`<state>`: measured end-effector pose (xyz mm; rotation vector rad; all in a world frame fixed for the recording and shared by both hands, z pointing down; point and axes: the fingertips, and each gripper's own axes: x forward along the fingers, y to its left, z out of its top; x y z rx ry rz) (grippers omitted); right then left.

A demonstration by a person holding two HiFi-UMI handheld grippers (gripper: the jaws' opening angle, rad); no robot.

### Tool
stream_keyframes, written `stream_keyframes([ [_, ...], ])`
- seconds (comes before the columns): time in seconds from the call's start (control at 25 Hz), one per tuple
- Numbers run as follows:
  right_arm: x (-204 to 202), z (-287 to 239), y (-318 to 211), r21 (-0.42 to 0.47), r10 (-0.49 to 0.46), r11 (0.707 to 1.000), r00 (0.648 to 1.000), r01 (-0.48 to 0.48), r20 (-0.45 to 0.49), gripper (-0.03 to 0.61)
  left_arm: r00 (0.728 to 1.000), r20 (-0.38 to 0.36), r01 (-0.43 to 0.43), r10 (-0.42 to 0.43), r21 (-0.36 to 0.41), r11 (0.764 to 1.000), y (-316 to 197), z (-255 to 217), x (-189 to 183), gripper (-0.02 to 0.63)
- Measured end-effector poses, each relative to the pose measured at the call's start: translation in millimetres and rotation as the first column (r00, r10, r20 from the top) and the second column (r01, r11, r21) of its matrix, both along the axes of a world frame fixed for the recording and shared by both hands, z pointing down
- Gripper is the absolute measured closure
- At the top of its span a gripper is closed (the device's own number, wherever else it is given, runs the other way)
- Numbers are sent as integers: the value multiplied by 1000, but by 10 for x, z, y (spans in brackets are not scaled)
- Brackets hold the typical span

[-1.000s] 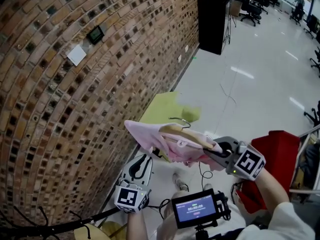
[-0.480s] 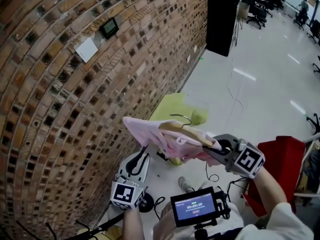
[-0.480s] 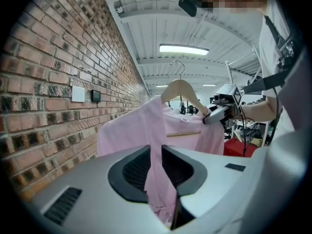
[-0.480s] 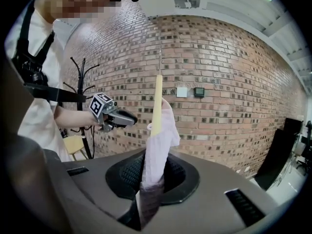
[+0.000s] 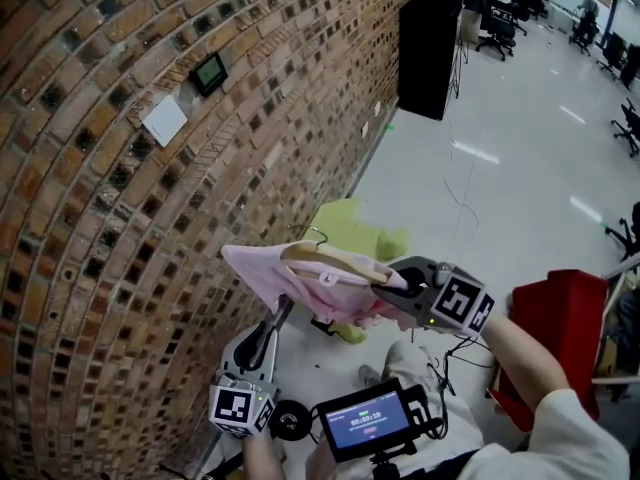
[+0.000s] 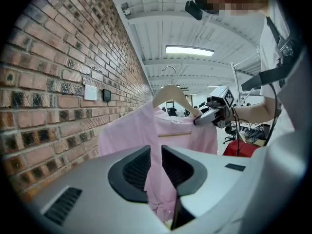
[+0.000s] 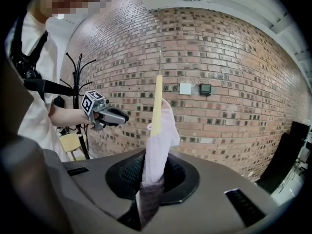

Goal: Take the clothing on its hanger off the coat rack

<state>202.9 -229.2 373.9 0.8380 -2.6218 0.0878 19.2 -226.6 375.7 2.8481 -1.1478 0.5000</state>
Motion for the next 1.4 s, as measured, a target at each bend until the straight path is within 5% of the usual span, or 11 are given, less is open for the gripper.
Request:
stream_keyframes([
  [0.52,19,63,-664,-16,-82,997,997,82,9,546,996,14,92,-92,-10,996,-412,33,-85,540],
  [1.4,1347,116,-2309,16,-260,966,965,260,32,546,934,17,358,-358,-56,932,-1390,-21,1311,540],
])
